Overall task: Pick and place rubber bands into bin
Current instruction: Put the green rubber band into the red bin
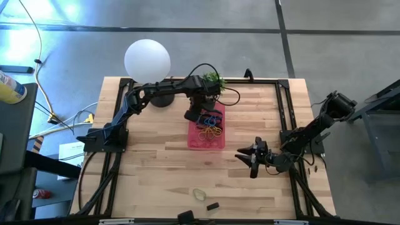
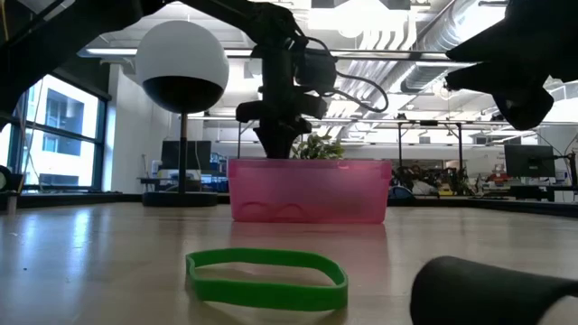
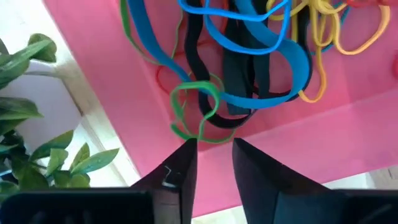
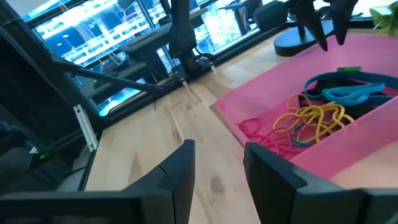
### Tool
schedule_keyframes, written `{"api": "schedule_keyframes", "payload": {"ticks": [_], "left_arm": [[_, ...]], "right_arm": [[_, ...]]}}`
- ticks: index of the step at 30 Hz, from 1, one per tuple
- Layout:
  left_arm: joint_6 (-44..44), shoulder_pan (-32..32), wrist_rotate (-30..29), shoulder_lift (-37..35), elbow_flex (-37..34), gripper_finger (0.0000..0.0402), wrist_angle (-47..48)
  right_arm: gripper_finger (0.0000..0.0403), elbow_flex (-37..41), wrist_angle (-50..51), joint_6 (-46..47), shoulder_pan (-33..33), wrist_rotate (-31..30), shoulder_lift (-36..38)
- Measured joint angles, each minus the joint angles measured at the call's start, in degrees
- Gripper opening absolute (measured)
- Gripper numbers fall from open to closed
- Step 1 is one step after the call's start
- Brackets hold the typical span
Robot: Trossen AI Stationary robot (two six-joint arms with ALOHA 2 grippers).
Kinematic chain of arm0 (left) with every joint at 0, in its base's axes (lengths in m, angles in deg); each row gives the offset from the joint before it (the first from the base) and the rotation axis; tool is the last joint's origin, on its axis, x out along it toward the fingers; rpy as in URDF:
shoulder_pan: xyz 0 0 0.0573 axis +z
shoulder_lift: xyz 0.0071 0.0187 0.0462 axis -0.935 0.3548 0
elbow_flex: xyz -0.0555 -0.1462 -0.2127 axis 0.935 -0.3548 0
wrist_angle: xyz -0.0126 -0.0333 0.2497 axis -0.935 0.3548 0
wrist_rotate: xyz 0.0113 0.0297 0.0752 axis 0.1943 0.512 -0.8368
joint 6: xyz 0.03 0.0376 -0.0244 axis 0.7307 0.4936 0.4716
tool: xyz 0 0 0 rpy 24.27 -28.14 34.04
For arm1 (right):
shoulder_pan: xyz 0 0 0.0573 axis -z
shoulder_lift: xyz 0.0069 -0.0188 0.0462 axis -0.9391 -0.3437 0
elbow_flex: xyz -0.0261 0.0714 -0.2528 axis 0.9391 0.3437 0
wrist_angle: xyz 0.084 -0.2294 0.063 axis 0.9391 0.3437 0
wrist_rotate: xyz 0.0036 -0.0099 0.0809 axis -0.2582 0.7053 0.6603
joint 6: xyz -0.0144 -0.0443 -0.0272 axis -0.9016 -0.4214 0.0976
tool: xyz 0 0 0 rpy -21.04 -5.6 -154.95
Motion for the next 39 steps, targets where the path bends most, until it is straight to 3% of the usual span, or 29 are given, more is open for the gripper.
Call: {"api": "schedule_keyframes", "payload": {"ticks": [11, 23, 32, 39], "left_arm": [[-2.2, -7.6, -1.7, -0.1, 7.1, 0.0104, 0.9], [-11.1, -19.4, -3.1, -0.2, 19.9, 0.0104, 1.8], [-19.6, -30.6, -3.8, -1.4, 19.6, 0.0104, 6.0], [-27.2, -39.9, -9.4, -1.4, 19.6, 0.0104, 8.1]], "right_arm": [[0.0129, 0.0, 6.0, -0.7, 0.0, 1.5, 0.0], [0.0129, 0.0, 6.9, -1.5, 0.0, 3.0, 0.0], [0.0129, 0.0, 6.6, -1.7, 0.0, 5.3, 0.0], [0.0129, 0.0, 6.7, -1.7, 0.0, 7.6, 0.0]]}}
